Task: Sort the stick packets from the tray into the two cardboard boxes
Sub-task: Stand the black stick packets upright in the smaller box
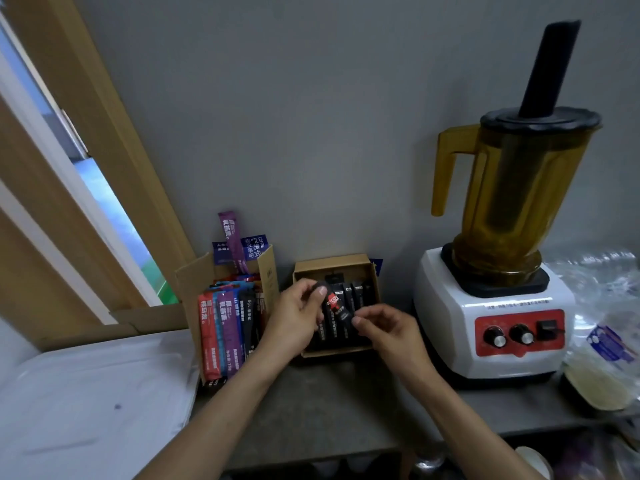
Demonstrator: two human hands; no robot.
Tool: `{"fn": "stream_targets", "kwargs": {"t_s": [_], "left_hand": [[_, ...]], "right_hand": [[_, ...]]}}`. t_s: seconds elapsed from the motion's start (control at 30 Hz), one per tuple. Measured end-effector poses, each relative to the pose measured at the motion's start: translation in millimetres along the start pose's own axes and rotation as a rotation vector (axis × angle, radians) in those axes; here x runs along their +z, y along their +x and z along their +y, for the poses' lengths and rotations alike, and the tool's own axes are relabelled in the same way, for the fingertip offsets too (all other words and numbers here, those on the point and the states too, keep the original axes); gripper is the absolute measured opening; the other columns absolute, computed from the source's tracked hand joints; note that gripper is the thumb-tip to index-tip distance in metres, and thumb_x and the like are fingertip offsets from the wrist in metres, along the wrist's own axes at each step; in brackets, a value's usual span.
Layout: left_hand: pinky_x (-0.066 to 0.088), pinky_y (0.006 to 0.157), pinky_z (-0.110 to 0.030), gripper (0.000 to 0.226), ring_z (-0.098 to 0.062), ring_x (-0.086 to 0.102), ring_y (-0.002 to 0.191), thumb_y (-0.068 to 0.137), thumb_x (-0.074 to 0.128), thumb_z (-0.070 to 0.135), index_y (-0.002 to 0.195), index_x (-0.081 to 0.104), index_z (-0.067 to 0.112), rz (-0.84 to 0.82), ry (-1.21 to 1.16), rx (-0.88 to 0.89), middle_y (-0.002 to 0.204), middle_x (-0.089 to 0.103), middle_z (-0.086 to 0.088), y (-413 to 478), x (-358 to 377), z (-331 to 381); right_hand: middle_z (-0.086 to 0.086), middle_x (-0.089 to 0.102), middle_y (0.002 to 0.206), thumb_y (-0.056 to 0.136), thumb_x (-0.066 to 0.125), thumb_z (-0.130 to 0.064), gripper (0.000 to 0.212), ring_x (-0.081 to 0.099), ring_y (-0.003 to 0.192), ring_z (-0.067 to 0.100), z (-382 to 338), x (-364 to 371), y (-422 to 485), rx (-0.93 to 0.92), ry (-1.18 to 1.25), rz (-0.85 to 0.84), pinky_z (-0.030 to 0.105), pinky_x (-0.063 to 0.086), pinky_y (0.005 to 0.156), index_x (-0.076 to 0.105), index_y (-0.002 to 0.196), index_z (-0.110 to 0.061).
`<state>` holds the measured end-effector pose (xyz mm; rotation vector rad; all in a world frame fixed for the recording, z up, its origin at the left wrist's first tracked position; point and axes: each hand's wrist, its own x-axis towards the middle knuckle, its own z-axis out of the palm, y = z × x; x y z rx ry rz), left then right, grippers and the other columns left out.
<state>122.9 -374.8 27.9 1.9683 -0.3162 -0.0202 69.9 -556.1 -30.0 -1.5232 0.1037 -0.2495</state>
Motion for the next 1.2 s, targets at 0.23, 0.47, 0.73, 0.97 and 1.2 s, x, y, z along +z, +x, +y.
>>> {"fn": "stream_targets", "kwargs": {"t_s": [0.23, 0.47, 0.73, 0.97, 1.2], "left_hand": [[0.048, 0.063, -0.017, 0.006, 0.001, 0.066, 0.070, 0.096, 0.070, 0.026, 0.101, 0.074, 0.024, 0.051, 0.331, 0.126, 0.078, 0.069, 0.012, 31, -1, 11], [0.062, 0.069, -0.041, 0.007, -0.011, 0.068, 0.075, 0.099, 0.064, 0.019, 0.097, 0.071, 0.019, 0.087, 0.511, 0.093, 0.080, 0.069, 0.006, 42, 3, 2], [0.058, 0.086, -0.042, 0.013, -0.017, 0.066, 0.094, 0.101, 0.059, 0.017, 0.112, 0.066, 0.018, 0.068, 0.547, 0.106, 0.106, 0.066, -0.001, 38, 5, -10], [0.057, 0.082, -0.035, 0.022, -0.011, 0.065, 0.095, 0.103, 0.056, 0.035, 0.118, 0.065, 0.021, 0.118, 0.630, 0.322, 0.110, 0.065, 0.004, 22, 6, -11], [0.056, 0.066, -0.033, 0.024, -0.006, 0.064, 0.077, 0.105, 0.048, 0.046, 0.109, 0.062, 0.026, -0.017, 0.738, 0.494, 0.094, 0.067, 0.010, -27, -14, -12]], "right_hand": [[-0.007, 0.076, 0.086, 0.087, 0.081, -0.030, 0.013, 0.073, 0.081, 0.003, 10, 18, 12, -0.071, -0.478, -0.082, 0.029, 0.062, 0.076, 0.072, 0.096, -0.029], [-0.011, 0.072, 0.085, 0.088, 0.078, -0.039, 0.012, 0.069, 0.081, 0.001, 17, 37, 23, -0.018, -0.651, -0.045, 0.036, 0.063, 0.076, 0.067, 0.092, -0.035], [-0.013, 0.070, 0.082, 0.085, 0.080, -0.032, 0.017, 0.067, 0.078, 0.001, 22, 37, 20, -0.022, -0.704, 0.021, 0.035, 0.062, 0.075, 0.064, 0.088, -0.034], [-0.012, 0.069, 0.092, 0.089, 0.077, -0.037, 0.015, 0.067, 0.089, 0.007, 19, 42, 17, -0.091, -0.897, -0.004, 0.035, 0.059, 0.080, 0.062, 0.091, -0.036], [-0.012, 0.069, 0.090, 0.092, 0.072, -0.044, 0.017, 0.067, 0.081, 0.003, 4, 35, 7, -0.115, -0.842, 0.064, 0.030, 0.060, 0.071, 0.065, 0.102, -0.033]]}}
